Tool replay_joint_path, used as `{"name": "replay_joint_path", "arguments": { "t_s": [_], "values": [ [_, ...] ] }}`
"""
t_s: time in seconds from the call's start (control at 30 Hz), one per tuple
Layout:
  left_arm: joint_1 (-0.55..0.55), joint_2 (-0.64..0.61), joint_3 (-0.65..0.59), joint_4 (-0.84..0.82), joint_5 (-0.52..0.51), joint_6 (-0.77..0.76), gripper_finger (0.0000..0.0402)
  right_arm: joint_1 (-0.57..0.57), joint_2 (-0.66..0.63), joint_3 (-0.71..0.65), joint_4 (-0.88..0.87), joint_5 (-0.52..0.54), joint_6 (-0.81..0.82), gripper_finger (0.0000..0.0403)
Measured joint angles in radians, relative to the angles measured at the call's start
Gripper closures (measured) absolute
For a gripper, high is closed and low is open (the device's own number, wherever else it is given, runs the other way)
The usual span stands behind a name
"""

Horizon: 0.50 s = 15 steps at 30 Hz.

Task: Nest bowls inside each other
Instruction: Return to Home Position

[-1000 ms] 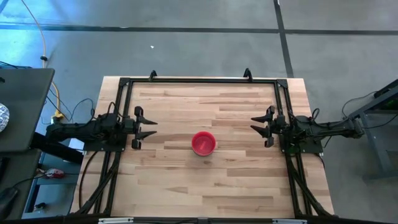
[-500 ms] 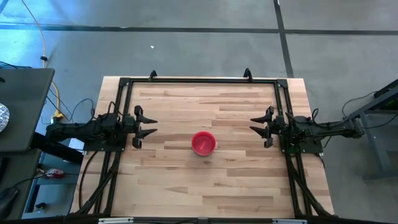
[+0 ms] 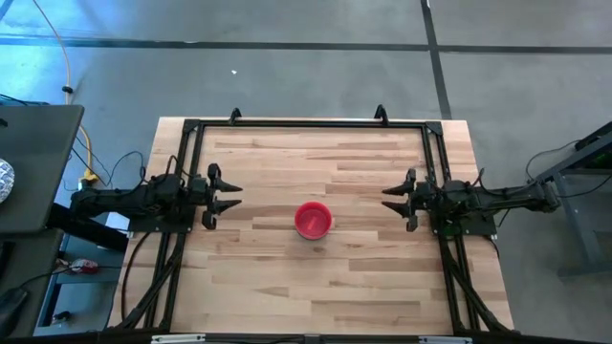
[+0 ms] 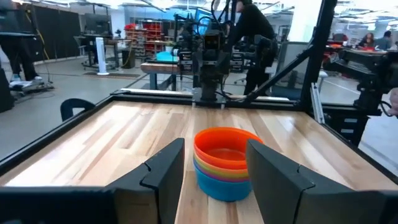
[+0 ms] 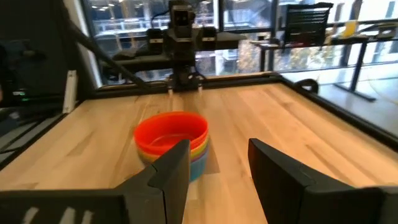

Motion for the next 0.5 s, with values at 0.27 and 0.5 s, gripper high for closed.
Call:
{"name": "replay_joint_path", "arguments": {
  "t_s": [0.27, 0.5],
  "values": [
    [0.0, 0.0, 0.0, 0.0, 0.002, 0.0, 0.0241, 0.0, 0.0, 0.0, -0.01, -0.072, -0.009, 0.0247],
    [0.0, 0.0, 0.0, 0.0, 0.017, -0.009, 0.0241, 0.0, 0.0, 0.0, -0.02, -0.123, -0.005, 0.0247]
  ]
}}
